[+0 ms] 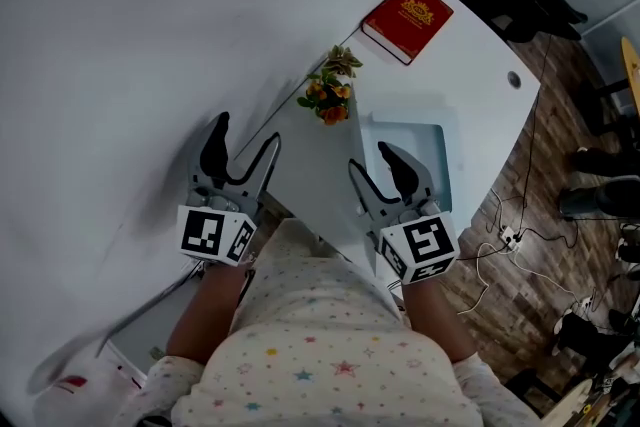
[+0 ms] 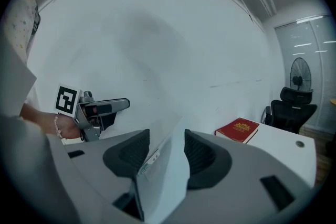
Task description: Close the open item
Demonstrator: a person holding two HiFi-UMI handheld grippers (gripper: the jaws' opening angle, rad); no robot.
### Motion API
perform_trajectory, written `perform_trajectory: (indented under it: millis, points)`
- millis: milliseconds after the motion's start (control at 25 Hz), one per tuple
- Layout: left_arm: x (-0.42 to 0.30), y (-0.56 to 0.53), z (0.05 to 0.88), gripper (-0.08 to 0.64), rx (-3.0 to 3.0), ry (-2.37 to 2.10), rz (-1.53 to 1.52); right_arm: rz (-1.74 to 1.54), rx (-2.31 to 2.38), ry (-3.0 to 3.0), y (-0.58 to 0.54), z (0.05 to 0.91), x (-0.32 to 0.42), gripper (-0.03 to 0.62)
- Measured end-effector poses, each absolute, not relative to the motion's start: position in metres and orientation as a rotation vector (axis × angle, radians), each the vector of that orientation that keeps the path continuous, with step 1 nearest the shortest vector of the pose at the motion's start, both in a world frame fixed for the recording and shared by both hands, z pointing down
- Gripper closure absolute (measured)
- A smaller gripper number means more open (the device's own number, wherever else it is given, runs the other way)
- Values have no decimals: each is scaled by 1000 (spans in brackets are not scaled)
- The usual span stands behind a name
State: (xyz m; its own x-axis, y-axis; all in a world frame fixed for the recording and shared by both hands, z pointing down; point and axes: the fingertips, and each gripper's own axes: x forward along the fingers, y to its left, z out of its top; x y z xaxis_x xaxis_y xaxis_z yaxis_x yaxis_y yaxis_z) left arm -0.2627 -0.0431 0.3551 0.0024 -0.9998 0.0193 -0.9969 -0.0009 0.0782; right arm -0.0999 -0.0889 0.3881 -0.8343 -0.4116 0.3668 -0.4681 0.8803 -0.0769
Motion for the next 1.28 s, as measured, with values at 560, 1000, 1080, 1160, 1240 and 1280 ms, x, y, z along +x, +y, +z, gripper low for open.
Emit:
perform_trajectory:
  millis: [560,1000,1080,1160,1240,1280]
  points:
    - [-241,-65,355,245,2269,-2062,-72,225,832,-2664,-106,386,-53,417]
    - [-221,-82,353,245,2336,-1985,-72,119,952,-2543,-122,389,-14,417]
    - [-218,-86,353,245,2343,-1975,-71,110,971,-2520,-127,391,-4,411]
    - [-215,-89,355,245,2347,-1962,-72,106,990,-2500,-131,391,6,407]
    - [-211,-92,356,245,2350,-1949,-74,103,1008,-2481,-134,393,16,400]
    - [-210,-94,357,245,2351,-1944,-75,102,1015,-2472,-136,394,20,394]
